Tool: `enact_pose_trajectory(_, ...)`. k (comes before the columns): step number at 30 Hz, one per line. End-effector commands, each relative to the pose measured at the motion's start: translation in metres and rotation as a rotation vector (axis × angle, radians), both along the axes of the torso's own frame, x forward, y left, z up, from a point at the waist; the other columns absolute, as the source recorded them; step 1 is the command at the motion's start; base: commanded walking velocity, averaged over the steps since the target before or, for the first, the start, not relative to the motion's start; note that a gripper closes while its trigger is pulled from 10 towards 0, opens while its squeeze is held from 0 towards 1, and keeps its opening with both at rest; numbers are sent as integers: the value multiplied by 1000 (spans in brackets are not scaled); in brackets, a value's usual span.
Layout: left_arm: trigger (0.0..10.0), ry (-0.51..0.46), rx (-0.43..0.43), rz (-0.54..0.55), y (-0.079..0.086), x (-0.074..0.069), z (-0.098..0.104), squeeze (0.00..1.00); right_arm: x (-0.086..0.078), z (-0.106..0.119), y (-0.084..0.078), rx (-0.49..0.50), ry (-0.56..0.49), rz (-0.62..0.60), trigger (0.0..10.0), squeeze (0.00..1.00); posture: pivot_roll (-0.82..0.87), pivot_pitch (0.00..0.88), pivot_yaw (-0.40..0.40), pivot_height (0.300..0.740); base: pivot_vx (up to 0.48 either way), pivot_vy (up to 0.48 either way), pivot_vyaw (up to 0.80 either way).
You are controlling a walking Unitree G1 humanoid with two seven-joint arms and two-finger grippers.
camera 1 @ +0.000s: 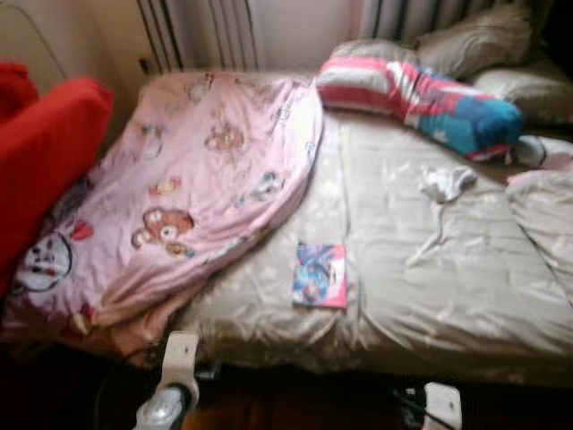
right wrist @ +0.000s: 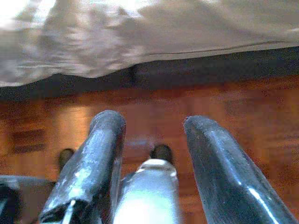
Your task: Clean up the room
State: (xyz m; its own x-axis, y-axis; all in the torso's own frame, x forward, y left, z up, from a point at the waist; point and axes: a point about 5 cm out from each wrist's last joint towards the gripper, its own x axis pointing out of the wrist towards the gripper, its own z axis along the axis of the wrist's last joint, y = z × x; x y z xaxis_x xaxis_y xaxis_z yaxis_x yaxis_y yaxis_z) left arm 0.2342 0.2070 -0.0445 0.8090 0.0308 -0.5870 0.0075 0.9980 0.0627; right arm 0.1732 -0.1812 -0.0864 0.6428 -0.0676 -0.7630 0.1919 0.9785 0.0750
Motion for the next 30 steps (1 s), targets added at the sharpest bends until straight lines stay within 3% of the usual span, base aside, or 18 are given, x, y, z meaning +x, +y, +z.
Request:
enact_pose_trajectory(1, 10000, 24, -3, -3, -2, -4, -3, 0, -8, -3, -8, -19, 30, -8, 10000, 0, 47, 92, 41, 740, 0, 334, 0)
enact_pose_trajectory(20, 10000, 26, 0, -1, -1, -5, -4, 0, -11, -5, -7, -25, 45, 11, 10000, 0, 50, 97, 40, 740, 0, 32, 0)
enact_pose_trajectory(30, 10000, 22, -4, 5, 0, -4, -3, 0, -11, -5, -6, -23, 46, 8, 10000, 0, 53, 106, 42, 740, 0, 413, 0)
